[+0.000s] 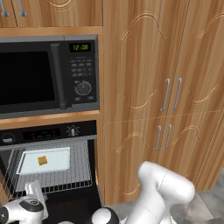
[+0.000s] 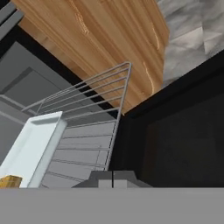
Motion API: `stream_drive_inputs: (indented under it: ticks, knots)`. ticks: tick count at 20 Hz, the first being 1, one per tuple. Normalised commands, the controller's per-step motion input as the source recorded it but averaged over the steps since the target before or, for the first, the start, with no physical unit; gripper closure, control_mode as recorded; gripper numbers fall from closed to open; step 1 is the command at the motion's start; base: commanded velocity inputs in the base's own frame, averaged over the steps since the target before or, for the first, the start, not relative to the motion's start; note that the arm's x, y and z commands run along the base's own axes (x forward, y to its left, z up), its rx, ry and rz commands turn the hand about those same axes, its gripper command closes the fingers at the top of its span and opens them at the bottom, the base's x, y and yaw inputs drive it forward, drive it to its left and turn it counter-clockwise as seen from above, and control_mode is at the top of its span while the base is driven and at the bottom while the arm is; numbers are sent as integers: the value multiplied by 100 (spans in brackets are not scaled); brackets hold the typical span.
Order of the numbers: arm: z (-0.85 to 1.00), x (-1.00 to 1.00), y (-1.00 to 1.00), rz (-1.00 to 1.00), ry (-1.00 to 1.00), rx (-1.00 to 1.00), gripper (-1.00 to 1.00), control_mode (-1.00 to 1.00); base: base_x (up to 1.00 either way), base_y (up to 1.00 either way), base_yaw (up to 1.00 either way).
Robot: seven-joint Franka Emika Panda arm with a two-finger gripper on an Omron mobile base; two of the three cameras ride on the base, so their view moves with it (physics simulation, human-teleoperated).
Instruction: Take the baked cake out of the oven and place it on the plate for cooling. Then close the oven door.
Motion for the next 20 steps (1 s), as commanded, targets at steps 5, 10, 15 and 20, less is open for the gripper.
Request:
stream_drive_inputs:
  ticks: [5, 10, 15, 20]
  knots:
    - [51, 13, 3, -6, 0, 1, 100, -100, 0, 0, 0]
    - [32, 2, -7, 18, 0, -2, 100, -100, 0, 0, 0]
    - [37, 0, -16, 31, 1, 0, 100, -100, 0, 0, 0]
    - [42, 8, -21, 25, 12, 0, 100, -100, 0, 0, 0]
